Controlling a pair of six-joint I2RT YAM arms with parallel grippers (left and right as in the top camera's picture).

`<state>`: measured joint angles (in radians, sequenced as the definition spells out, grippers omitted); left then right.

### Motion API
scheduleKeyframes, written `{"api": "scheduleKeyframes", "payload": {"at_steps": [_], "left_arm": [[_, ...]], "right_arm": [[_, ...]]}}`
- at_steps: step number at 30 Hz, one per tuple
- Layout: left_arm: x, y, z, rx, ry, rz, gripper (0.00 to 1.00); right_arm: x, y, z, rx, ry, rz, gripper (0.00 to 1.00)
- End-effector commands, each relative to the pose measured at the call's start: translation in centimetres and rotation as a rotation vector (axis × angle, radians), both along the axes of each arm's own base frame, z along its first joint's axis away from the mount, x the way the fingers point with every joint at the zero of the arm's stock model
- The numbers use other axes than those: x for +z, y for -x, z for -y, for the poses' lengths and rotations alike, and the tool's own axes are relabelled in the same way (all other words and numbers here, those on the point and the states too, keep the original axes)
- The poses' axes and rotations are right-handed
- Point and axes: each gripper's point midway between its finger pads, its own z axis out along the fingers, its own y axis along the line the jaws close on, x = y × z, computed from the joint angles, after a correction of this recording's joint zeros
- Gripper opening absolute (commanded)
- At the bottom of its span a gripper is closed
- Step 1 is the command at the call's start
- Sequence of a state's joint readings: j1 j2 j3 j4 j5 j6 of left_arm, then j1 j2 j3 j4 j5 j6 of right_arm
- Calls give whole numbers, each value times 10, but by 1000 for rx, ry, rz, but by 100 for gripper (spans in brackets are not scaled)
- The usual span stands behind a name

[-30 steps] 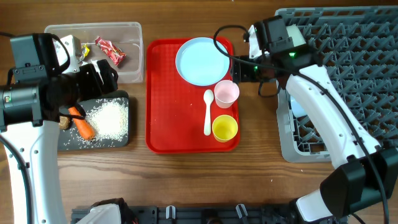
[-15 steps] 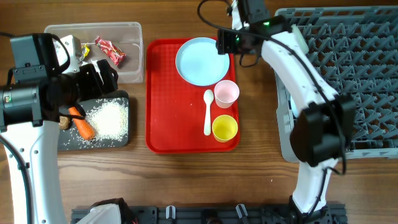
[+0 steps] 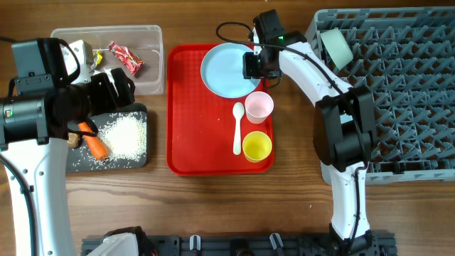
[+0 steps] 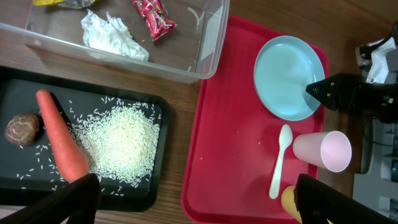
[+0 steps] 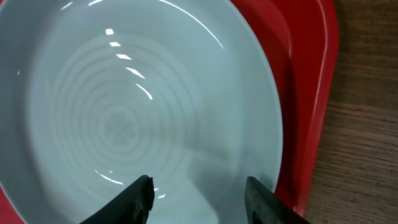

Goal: Sort waste into correct bins and load items into the dishwasher rack
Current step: 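Lower the right gripper onto the light-blue plate edge and grasp it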

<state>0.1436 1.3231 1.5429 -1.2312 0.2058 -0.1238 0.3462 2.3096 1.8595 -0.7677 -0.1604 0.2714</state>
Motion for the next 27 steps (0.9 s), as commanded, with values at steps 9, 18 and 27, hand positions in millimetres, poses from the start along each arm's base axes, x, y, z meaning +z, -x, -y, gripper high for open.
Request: {"api": "scheduleKeyframes", "payload": {"at_steps": [9, 18, 27], "left_arm": [[4, -1, -3, -4, -16, 14, 100], [4, -1, -3, -4, -16, 14, 100], [4, -1, -3, -4, -16, 14, 100]], "right_arm": [[-31, 10, 18, -45, 101, -62, 41], [-35, 9, 18, -49, 100, -62, 4], [-11, 5, 16, -47, 85, -22, 4]]}}
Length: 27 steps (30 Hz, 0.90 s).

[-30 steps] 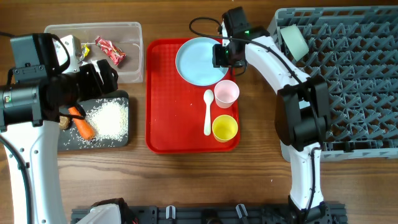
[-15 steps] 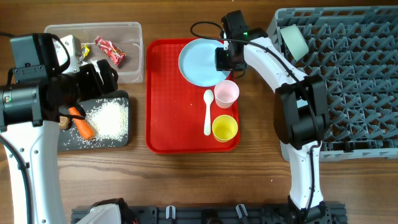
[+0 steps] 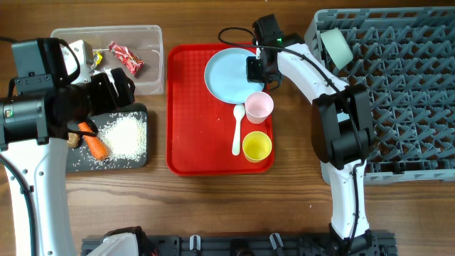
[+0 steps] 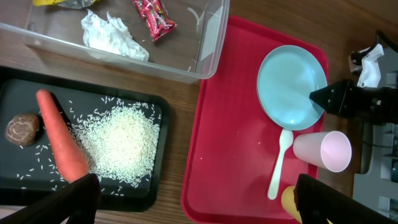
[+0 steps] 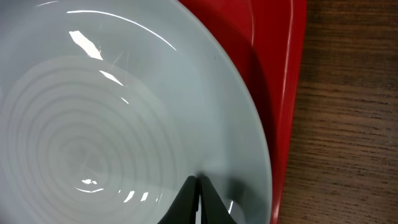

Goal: Sort waste into correct bins and load items into the dishwasher rack
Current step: 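Lower the right gripper onto the light-blue plate edge and grasp it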

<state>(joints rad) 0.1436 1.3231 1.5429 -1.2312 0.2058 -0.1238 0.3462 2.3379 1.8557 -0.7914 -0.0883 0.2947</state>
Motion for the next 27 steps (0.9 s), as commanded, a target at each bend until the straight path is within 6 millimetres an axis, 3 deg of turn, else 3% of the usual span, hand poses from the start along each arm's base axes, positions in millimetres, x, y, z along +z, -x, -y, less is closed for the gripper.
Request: {"api": "scheduleKeyframes", "payload": {"at_steps": [1, 6, 10, 12, 13, 14, 16, 20, 25, 27], "left_arm": [[4, -1, -3, -4, -16, 14, 100], [4, -1, -3, -4, -16, 14, 100], [4, -1, -3, -4, -16, 14, 100], [4, -1, -3, -4, -16, 14, 100], [4, -1, -3, -4, -16, 14, 100], [4, -1, -3, -4, -16, 14, 100], [4, -1, -3, -4, -16, 14, 100], [4, -1, -3, -4, -16, 14, 100], [4, -1, -3, -4, -16, 14, 100], [4, -1, -3, -4, -16, 14, 100]], "right_arm": [[18, -1, 1, -2, 1, 32, 4], [87, -9, -2, -3, -48, 167, 4], [111, -10, -2, 1, -63, 212, 4], [110, -9, -2, 1, -61, 208, 4], [107, -8, -2, 0, -56, 197, 15], [102, -3, 0, -1, -48, 172, 45], [96, 6, 3, -19, -38, 126, 54], [74, 28, 9, -51, -17, 1, 54], [51, 38, -4, -23, -35, -70, 42], [42, 44, -9, -9, -25, -94, 41]]}}
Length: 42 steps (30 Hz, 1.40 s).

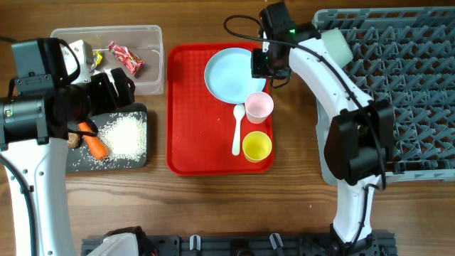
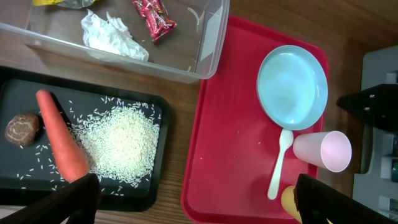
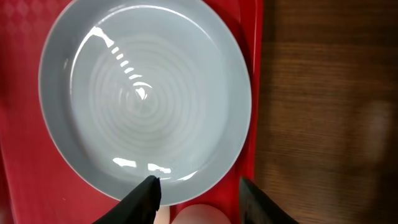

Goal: Sort waste into correct bins and load items into the dishwasher rack
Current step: 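Lower the right gripper onto the light-blue plate edge and grasp it, then lift the light-blue plate and carry it into the dish rack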

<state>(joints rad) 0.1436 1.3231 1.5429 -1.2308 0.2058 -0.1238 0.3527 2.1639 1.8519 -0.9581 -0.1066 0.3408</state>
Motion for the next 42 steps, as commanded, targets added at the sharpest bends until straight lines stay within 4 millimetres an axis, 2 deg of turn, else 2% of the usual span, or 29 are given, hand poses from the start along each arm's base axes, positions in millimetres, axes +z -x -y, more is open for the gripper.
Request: {"api": "scheduleKeyframes", "payload": {"at_steps": [1, 4, 9, 14, 18, 22, 25, 29, 32, 42], "left_arm": [[4, -1, -3, -4, -15, 13, 100], [4, -1, -3, -4, -16, 14, 100], [4, -1, -3, -4, -16, 14, 100], [4, -1, -3, -4, -16, 14, 100], [4, -1, -3, -4, -16, 14, 100], [4, -1, -3, -4, -16, 14, 100], [4, -1, -3, -4, -16, 14, 100], [4, -1, -3, -4, -16, 14, 100], [4, -1, -3, -4, -15, 13, 100], [4, -1, -3, -4, -16, 14, 100]], "right_arm": [[-35, 18, -16, 33, 8, -96, 41], [-46, 28, -23, 52, 24, -132, 41], [-64, 38, -11, 22, 79, -201, 43], [-68, 39, -11, 18, 81, -208, 45], [-78, 44, -9, 7, 87, -229, 45], [-85, 43, -9, 1, 82, -221, 40], [-85, 39, -11, 2, 76, -204, 32], [-84, 27, -15, 6, 60, -151, 14], [-83, 19, -12, 19, 87, -111, 6], [-71, -11, -12, 99, 104, 21, 4]]}}
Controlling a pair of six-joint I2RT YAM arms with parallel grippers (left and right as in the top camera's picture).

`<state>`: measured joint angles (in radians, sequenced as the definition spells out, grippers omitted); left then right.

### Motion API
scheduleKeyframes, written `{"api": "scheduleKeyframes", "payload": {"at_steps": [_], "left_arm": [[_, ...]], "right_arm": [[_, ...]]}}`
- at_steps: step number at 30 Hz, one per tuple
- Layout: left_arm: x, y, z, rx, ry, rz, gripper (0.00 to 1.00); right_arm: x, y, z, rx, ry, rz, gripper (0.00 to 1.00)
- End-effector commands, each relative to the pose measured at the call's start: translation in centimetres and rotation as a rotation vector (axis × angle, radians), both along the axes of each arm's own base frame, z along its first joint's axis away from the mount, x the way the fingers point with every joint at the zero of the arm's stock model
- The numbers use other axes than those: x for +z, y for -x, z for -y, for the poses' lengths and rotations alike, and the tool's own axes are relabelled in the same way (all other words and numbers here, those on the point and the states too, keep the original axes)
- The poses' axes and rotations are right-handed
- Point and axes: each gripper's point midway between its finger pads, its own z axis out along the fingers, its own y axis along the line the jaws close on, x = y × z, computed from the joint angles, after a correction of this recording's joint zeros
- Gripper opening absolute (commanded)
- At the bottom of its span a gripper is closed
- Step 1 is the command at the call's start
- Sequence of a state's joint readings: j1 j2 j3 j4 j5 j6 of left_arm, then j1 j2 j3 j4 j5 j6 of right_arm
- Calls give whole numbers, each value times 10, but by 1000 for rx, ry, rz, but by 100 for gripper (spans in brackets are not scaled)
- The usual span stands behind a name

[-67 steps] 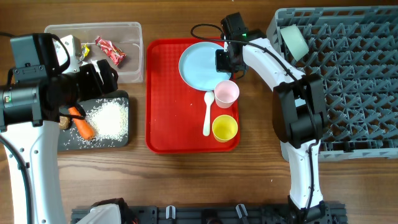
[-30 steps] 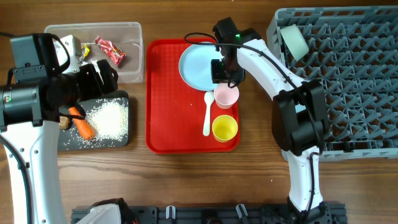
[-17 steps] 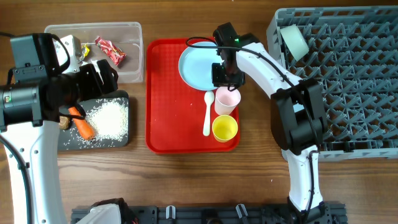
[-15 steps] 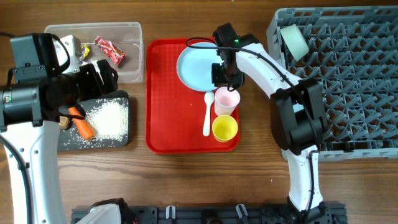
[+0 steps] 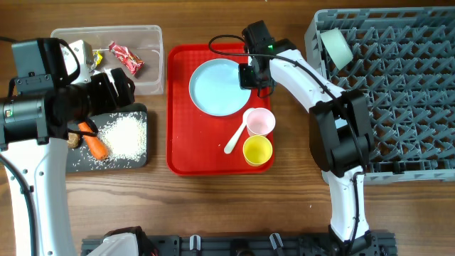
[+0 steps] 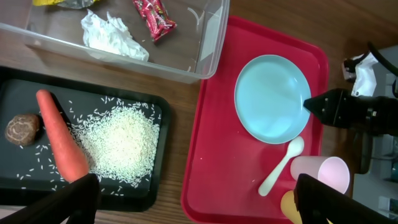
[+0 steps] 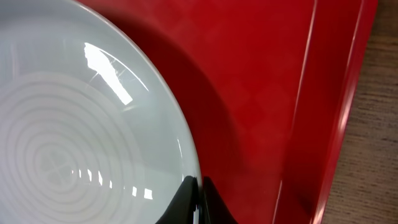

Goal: Sort waste into correct bins and load items into the dishwasher rack
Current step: 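Lift the light-blue plate and carry it into the dish rack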

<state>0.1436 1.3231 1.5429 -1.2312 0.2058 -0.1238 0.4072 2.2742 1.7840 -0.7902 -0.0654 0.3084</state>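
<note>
A light blue plate (image 5: pixel 215 87) lies in the upper middle of the red tray (image 5: pixel 183 146). My right gripper (image 7: pixel 198 186) is shut on the plate's right rim (image 7: pixel 186 149), its fingers pinching the edge. Below the plate lie a white spoon (image 5: pixel 235 136) set at a slant, a pink cup (image 5: pixel 259 121) and a yellow cup (image 5: pixel 257 149). The grey dishwasher rack (image 5: pixel 398 92) stands at the right. My left gripper (image 6: pixel 196 199) hangs open high over the black tray's (image 5: pixel 135 160) right end, with nothing in it.
A clear bin (image 5: pixel 146 57) at the back left holds a red wrapper (image 5: pixel 126 57) and crumpled paper. On the black tray are rice (image 5: pixel 124 136), a carrot (image 5: pixel 94 144) and a mushroom. A pale green bowl (image 5: pixel 335 44) sits in the rack's near-left corner.
My right gripper was open and raised above the plate; now it is low and shut on the plate's right rim. The plate lies further left, the spoon is slanted, the pink cup sits lower.
My right gripper was open low over the plate's right edge, then shut at that rim with the plate slightly shifted. Then it was open and higher up. Now it grips the rim again and the plate is further left. My left arm has stayed still.
</note>
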Motion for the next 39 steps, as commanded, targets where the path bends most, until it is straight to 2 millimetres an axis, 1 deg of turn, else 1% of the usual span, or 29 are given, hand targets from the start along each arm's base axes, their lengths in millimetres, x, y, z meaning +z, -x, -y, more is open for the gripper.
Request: {"api": "scheduleKeyframes", "payload": {"at_steps": [1, 3, 5, 7, 10, 11, 12, 14, 15, 16, 17, 18, 19, 20, 21, 22, 23, 24, 26, 28, 30, 32, 34, 35, 39], "left_arm": [[4, -1, -3, -4, -16, 14, 100], [4, -1, -3, -4, -16, 14, 100], [4, -1, -3, -4, -16, 14, 100], [4, -1, -3, -4, -16, 14, 100], [4, -1, -3, -4, -16, 14, 100], [4, -1, -3, -4, -16, 14, 100], [4, -1, -3, -4, -16, 14, 100], [4, -1, -3, -4, -16, 14, 100], [4, -1, -3, -4, -16, 14, 100], [4, -1, -3, -4, -16, 14, 100], [4, -1, -3, -4, -16, 14, 100], [4, -1, -3, -4, -16, 14, 100], [4, -1, -3, -4, -16, 14, 100], [4, -1, -3, -4, -16, 14, 100], [4, -1, -3, -4, -16, 14, 100], [4, -1, -3, -4, -16, 14, 100], [4, -1, -3, -4, -16, 14, 100], [4, -1, -3, -4, -16, 14, 100], [4, -1, -3, -4, -16, 14, 100], [4, -1, -3, -4, -16, 14, 100], [4, -1, -3, -4, -16, 14, 100], [4, -1, -3, -4, -16, 14, 100], [4, -1, -3, -4, -16, 14, 100], [4, -1, -3, -4, -16, 14, 100], [4, -1, -3, -4, -16, 14, 100]], "right_arm": [[-5, -8, 12, 32, 56, 15, 4], [5, -11, 13, 45, 56, 33, 4], [28, -17, 13, 55, 43, 78, 4], [57, -23, 11, 55, 23, 135, 4], [107, -27, 11, 49, -11, 231, 4], [133, -27, 14, 41, -27, 280, 4], [150, -27, 18, 33, -34, 312, 4], [193, -26, 36, -4, -34, 402, 4], [217, -24, 48, -32, -24, 452, 5], [243, -21, 68, -68, 9, 512, 4], [264, -19, 90, -108, 60, 566, 4], [280, -16, 110, -161, 110, 603, 5], [296, -12, 136, -232, 184, 645, 4], [314, -6, 169, -305, 289, 687, 4], [326, 0, 198, -385, 389, 713, 4], [333, 4, 216, -441, 454, 725, 4], [342, 11, 244, -520, 565, 737, 4], [352, 16, 268, -581, 666, 745, 4], [365, 21, 305, -650, 829, 747, 4], [371, 19, 328, -686, 889, 753, 4], [372, 14, 352, -704, 939, 744, 4], [363, 12, 374, -712, 982, 702, 4], [353, 11, 385, -721, 998, 671, 4], [345, 9, 390, -717, 1009, 645, 4], [306, 0, 392, -632, 1052, 546, 4]]}}
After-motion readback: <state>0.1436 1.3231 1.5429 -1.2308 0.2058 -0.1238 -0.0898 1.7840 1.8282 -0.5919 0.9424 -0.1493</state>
